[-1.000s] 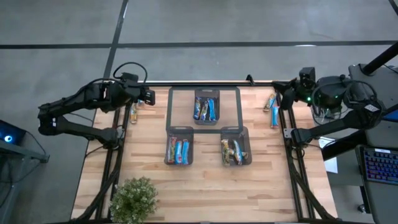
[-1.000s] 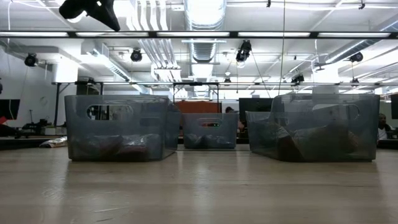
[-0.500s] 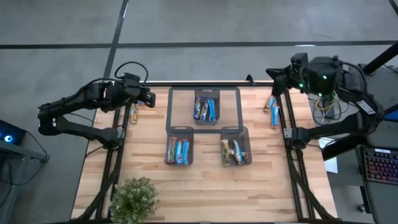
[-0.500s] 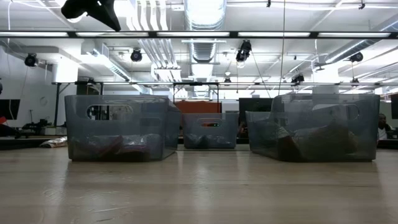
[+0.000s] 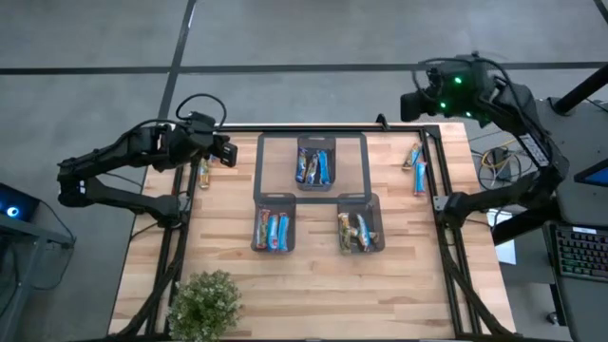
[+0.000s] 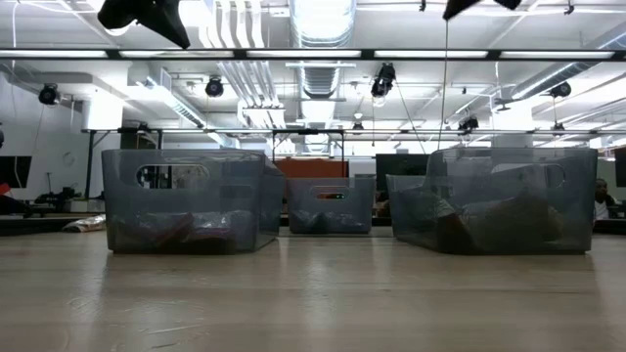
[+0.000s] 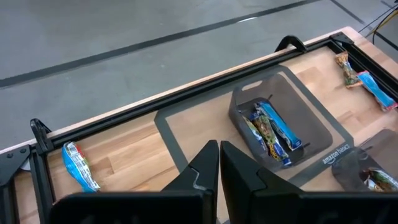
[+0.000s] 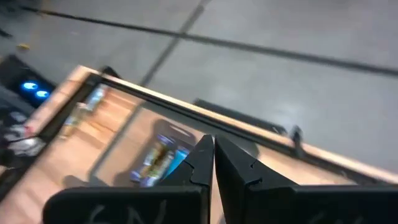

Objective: Pick and place Granola Bars by type
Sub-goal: Put the orange granola bar into the bottom right black bin

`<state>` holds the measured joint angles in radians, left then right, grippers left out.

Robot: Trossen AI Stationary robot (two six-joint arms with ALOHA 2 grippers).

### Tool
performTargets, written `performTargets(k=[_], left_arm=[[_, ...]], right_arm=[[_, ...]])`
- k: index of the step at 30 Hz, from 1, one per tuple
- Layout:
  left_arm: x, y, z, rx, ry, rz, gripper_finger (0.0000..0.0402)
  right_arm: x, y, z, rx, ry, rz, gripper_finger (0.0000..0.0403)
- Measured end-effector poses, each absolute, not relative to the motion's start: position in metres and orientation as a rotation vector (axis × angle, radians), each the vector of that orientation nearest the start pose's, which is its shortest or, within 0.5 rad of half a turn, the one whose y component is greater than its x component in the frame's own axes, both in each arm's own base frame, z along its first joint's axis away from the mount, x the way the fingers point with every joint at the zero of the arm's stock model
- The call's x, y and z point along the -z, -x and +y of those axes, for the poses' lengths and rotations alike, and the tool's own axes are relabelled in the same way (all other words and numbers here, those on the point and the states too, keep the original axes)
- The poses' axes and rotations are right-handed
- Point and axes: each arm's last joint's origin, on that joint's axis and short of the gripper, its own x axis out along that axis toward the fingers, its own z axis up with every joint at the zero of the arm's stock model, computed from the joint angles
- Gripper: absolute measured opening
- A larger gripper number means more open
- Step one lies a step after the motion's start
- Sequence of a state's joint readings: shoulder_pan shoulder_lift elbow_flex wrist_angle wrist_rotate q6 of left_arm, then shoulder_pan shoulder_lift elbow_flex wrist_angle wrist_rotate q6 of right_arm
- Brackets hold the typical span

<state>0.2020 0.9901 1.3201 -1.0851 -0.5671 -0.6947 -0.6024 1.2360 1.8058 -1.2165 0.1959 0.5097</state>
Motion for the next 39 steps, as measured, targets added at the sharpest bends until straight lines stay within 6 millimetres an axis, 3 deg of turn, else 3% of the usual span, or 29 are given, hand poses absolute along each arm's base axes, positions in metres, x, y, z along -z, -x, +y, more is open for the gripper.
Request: performTargets(k=[19, 29, 39], left_arm=[[-0.399, -0.145, 0.046, -0.949, 0.471, 0.471, 0.0], [-0.399, -0.144, 0.045, -0.94, 0.44, 0.482, 0.0], [-0.399, -0.144, 0.045, -0.938, 0.432, 0.486, 0.0]], right_arm=[[-0.439, -0.158, -0.176, 1.112, -0.759, 0.633, 0.0009], [-0.405, -0.149, -0.208, 1.18, -0.957, 0.885, 0.0009], [-0.378, -0.16, -0.234, 1.213, -0.997, 0.986, 0.0009]])
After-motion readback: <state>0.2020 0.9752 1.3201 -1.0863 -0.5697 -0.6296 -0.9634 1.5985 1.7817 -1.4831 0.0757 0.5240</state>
